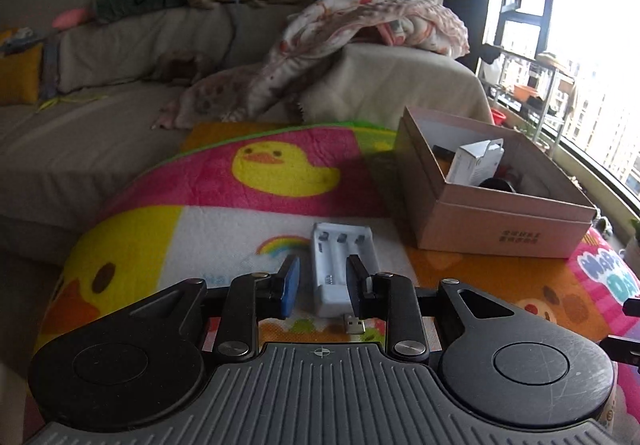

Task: Organize rigid objects
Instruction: 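Grasp the white battery charger with the left gripper while the right grasps the white cylinder, then lift the battery charger with the left gripper while the right lifts the white cylinder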

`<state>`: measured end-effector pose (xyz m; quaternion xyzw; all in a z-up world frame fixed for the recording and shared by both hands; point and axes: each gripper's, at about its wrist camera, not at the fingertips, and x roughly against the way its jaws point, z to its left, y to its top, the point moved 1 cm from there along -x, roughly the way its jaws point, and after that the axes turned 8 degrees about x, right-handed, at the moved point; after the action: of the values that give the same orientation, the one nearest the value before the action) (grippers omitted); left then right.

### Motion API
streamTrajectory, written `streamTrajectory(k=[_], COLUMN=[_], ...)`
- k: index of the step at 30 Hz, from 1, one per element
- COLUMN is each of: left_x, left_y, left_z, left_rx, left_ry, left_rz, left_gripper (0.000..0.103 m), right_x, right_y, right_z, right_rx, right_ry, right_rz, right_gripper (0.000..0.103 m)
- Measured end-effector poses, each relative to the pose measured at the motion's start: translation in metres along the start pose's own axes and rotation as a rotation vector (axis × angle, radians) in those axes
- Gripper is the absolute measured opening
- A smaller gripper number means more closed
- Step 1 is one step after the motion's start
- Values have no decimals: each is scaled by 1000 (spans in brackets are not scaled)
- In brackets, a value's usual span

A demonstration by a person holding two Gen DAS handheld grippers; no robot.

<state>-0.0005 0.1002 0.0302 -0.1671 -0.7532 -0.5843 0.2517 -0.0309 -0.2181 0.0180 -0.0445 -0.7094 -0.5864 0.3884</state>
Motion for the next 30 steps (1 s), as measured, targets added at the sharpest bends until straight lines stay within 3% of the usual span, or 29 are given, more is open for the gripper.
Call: streamTrajectory(k=[8,15,16,18,22,24,27,30], left_x=[-17,-22,-23,-35,-26,-15,-5,-16], left_y=[-9,-16,-17,-21,-22,-16,-7,4], left_z=[-24,-43,-46,-48,-50,-47,-43,-32], left_rx=[-68,-124,-125,-98,-107,-107,-146,-135], left_ry=[-26,-105,-133,-191,-223,-203,-76,21], left_rz=[55,57,68,185,116,42,-73,-53], left_gripper=[29,29,29,36,35,35,35,35], right_x=[-9,-13,-13,-13,-13,-13,-14,-14], right_y=[-2,-2,-2,-2,-2,-2,-2,-2], right_z=[-7,-8,-8,-8,-9,-9,-9,-9], right_rx=[-60,-74,-75,-75,-76,-77,-79,-79], right_ry=[4,2,2,2,2,2,0,0], right_rz=[30,42,43,42,41,41,44,44], right_gripper=[89,89,89,89,89,89,89,89])
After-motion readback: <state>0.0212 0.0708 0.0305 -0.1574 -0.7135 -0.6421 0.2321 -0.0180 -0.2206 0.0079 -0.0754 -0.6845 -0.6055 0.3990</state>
